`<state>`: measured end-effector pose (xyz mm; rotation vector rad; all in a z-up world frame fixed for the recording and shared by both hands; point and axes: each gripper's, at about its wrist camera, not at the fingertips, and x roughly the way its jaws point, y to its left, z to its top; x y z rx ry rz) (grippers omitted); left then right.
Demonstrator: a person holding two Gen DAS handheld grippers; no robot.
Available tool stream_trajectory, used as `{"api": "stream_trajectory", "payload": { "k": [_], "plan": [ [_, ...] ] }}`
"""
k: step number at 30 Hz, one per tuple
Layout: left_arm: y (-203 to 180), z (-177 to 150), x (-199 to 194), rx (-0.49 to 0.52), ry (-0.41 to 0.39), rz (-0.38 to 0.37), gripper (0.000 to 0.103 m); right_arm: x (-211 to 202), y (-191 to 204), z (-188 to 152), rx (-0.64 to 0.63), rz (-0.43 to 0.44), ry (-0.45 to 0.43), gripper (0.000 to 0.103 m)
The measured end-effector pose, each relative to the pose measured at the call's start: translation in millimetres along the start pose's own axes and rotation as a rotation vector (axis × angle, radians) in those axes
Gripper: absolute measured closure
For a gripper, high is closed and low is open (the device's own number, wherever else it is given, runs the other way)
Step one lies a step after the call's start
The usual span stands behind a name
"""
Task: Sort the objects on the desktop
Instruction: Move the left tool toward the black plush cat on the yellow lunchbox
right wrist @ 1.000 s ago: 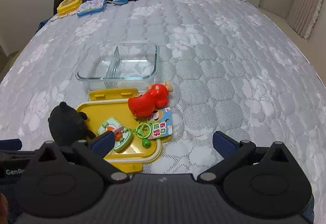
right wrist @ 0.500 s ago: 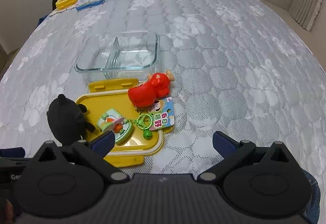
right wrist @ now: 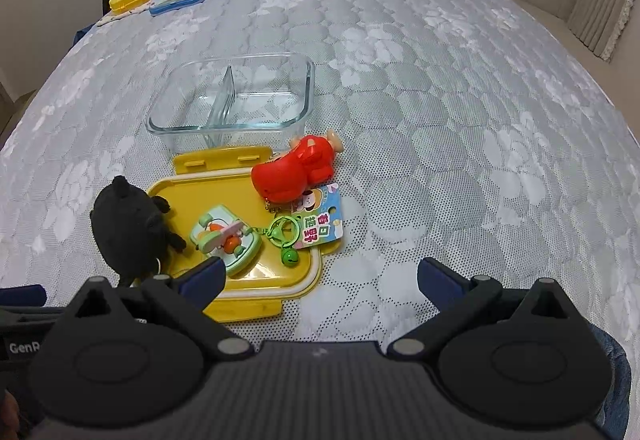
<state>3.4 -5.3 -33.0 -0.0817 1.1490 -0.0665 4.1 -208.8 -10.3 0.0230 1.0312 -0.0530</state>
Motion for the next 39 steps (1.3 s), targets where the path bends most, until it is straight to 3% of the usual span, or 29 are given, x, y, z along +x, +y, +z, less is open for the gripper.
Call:
{"api": "stream_trajectory", "payload": {
  "k": [39],
  "plan": [
    [-2.0,2.5,10.3,0.025,-0.019,0.009,0.000,15.1,-1.0,-5.8,0.002,-0.007,0.027,0.000]
  ]
}}
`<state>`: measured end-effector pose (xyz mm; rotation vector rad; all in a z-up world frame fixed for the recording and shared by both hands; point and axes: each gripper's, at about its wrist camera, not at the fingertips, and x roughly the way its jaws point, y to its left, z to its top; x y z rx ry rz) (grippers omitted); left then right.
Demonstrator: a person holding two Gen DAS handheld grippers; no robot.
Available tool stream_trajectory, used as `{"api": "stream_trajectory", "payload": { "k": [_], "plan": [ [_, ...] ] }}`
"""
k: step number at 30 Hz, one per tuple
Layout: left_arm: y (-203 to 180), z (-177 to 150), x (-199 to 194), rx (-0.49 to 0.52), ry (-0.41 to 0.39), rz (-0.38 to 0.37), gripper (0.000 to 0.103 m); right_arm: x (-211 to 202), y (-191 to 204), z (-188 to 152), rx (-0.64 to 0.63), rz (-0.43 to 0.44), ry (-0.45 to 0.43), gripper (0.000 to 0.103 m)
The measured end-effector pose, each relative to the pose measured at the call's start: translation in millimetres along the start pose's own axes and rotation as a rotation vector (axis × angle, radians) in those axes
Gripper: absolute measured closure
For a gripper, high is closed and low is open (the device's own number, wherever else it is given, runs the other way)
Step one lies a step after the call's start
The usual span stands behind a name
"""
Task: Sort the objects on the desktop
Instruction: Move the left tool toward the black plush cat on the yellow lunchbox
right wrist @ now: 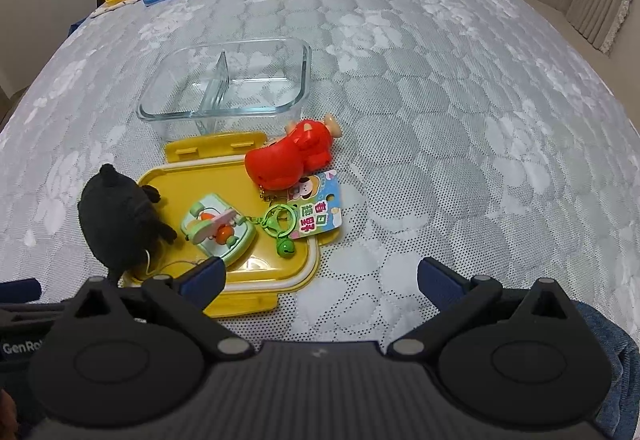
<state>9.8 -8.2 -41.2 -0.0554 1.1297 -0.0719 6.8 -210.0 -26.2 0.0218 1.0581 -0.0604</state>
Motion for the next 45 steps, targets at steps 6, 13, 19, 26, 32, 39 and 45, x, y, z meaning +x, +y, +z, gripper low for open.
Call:
{"api": "stream_trajectory", "payload": {
  "k": [6,13,19,26,32,39,45],
  "plan": [
    [-2.4,1.6,2.5,0.013,-0.018,-0.005,0.000,5.1,-3.8,-0.3,0.013,-0.011,-0.003,0.000],
    [0.2,1.6,9.4,0.007,-0.017,-0.016,0.000,12.7,-5.7,-1.4,0.024,-0.014,-0.001,0.000],
    [1.5,1.5,15.5,0.008,-0.005,-0.023,0.000,16.2,-2.3,-2.1,0.007,-0.027,-0.011,0.000],
    [3.8,1.2,17.6,-0.005,-0.007,-0.044,0.000,20.6,-2.0,-2.1,0.003,-0.027,-0.004,0.000],
    [6.6,2.0,16.9,-0.015,-0.020,-0.055,0.000,23.3,-4.0,-1.4,0.010,-0.022,-0.003,0.000],
    [5.4,1.2,17.8,0.003,-0.035,-0.077,0.000,27.6,-4.2,-1.4,0.011,-0.014,0.003,0.000],
    [4.4,3.1,21.3,0.026,-0.047,-0.077,0.000,27.0,-4.6,-3.4,-0.005,-0.007,-0.056,0.000]
  ]
}}
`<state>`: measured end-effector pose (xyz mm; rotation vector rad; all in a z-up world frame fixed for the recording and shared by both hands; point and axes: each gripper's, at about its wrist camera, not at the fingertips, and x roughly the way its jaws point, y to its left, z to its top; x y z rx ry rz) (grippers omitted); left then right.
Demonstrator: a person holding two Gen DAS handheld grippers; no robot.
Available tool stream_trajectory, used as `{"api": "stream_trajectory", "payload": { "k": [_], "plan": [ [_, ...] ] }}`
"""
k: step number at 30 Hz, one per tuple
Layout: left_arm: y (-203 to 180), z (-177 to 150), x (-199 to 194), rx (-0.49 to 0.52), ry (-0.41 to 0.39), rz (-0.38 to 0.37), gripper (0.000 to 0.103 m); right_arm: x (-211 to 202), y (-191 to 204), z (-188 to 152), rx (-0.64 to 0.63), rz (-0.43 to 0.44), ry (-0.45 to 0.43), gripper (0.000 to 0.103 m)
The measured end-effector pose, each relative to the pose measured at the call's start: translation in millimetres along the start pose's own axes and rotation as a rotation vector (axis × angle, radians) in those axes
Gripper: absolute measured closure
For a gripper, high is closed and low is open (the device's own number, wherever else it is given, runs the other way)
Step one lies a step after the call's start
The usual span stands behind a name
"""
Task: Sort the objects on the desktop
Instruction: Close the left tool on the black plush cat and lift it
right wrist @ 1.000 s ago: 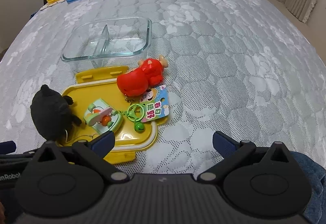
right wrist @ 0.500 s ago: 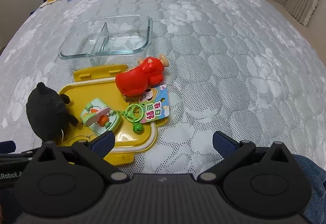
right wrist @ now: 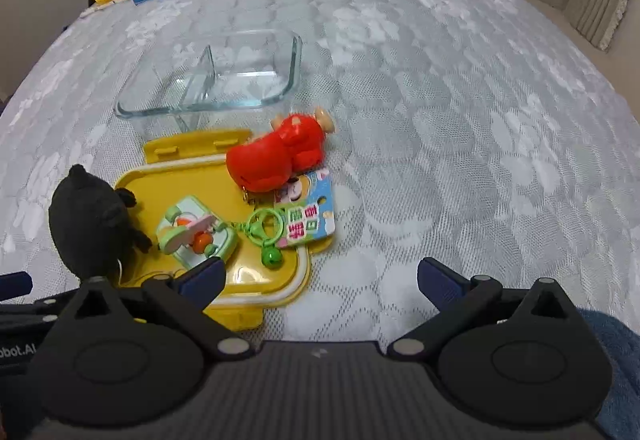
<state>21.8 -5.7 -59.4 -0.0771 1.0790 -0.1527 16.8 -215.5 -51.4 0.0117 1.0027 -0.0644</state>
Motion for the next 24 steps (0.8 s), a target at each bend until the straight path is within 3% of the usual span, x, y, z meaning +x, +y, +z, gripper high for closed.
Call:
{"api": "stream_trajectory", "payload": {
  "k": [8,10,17,19,22,24],
  "plan": [
    [6.2,10.6,6.9,-0.032,0.030,-0.055,0.000,-5.9,-9.4,9.9,0.002,0.079,-0.094,0.000],
    [4.8,15.8,10.0,-0.022,0.027,-0.037,0.000,-7.0,-15.3,17.0,0.023,0.112,-0.115,0.000],
    [-2.8,27.6,25.4,0.006,0.048,0.005,0.000,2.9,-34.1,20.3,0.110,0.343,-0.104,0.008],
    [-7.4,27.3,24.0,0.042,0.031,0.034,0.000,2.8,-34.2,19.5,0.118,0.323,-0.111,0.013],
    [-10.9,29.1,26.4,0.073,0.032,0.055,0.000,2.6,-26.4,16.8,0.062,0.238,-0.131,0.013],
    [-9.8,31.2,29.2,0.066,0.045,0.054,0.000,4.7,-23.0,14.7,0.044,0.233,-0.121,0.011]
  ]
}}
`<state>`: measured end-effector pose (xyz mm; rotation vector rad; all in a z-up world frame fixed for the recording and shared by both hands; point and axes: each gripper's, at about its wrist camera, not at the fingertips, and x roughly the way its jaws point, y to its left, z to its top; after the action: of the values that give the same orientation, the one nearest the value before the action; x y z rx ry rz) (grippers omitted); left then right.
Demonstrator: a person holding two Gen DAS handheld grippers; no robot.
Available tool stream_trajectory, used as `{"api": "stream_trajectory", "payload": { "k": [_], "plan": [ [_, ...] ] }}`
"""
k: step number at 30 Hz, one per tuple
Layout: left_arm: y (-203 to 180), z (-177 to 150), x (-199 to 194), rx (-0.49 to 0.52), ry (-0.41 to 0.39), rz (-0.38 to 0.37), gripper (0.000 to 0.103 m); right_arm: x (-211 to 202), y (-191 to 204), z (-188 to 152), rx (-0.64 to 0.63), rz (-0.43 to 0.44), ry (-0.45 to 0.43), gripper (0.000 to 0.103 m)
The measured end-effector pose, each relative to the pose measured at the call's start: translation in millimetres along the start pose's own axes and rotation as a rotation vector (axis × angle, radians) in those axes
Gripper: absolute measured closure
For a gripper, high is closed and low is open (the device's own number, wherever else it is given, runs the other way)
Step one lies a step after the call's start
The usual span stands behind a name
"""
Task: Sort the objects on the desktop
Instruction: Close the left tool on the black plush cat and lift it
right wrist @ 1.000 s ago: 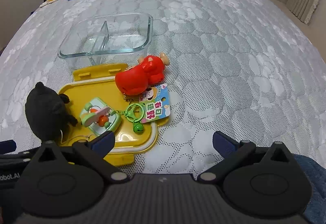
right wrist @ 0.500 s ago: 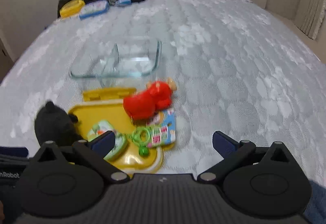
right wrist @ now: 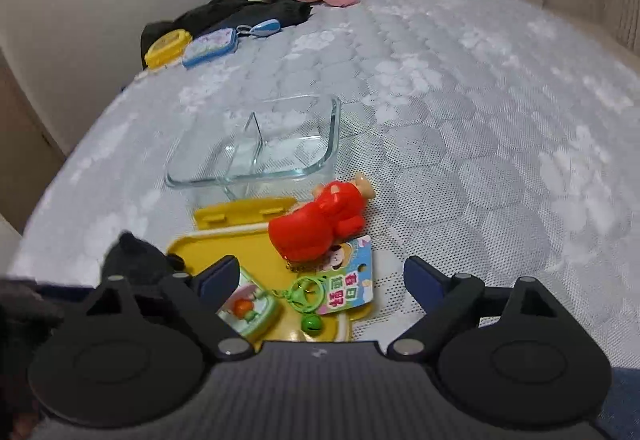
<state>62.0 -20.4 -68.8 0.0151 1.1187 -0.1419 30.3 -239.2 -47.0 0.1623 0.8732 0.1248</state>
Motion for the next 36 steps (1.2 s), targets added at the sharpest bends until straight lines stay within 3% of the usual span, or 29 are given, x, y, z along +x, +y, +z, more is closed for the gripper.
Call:
{"api": "stream_trajectory", "payload": {
  "k": [3,6,11,14,20,25,27,29,31,36],
  "plan": [
    [1.8,0.8,-0.5,-0.012,-0.003,-0.005,0.000,4.8,-1.1,-1.1,0.014,0.006,0.033,0.008],
    [3.8,2.2,0.3,-0.029,-0.003,-0.009,0.000,11.1,-4.7,-1.2,0.034,-0.068,0.065,0.007],
    [15.9,4.5,11.7,-0.103,0.053,-0.077,0.000,5.1,-7.1,-4.7,0.035,-0.049,0.017,0.010],
    [25.1,7.4,7.7,-0.148,0.015,-0.083,0.000,5.6,-1.7,-5.8,-0.004,-0.072,0.006,0.009],
    [12.9,20.2,4.5,-0.070,-0.034,-0.032,0.000,8.6,2.8,-8.9,-0.033,-0.030,0.020,0.009],
    [14.8,20.5,12.5,-0.129,0.012,-0.125,0.000,13.0,-5.4,-6.9,0.026,-0.035,0.042,0.009],
    [18.0,18.9,14.8,-0.162,0.019,-0.130,0.000,15.7,-10.4,-6.5,0.061,-0.032,0.057,0.008],
    [21.0,17.2,15.3,-0.179,0.022,-0.137,0.004,17.5,-14.1,-6.8,0.085,-0.035,0.070,0.008],
    [22.1,17.0,14.8,-0.173,0.036,-0.128,0.024,18.9,-15.9,-7.4,0.094,-0.035,0.081,0.008],
    [31.7,18.0,12.1,-0.197,0.065,-0.156,0.024,19.2,-16.1,-8.3,0.097,-0.021,0.093,0.008]
  ]
}}
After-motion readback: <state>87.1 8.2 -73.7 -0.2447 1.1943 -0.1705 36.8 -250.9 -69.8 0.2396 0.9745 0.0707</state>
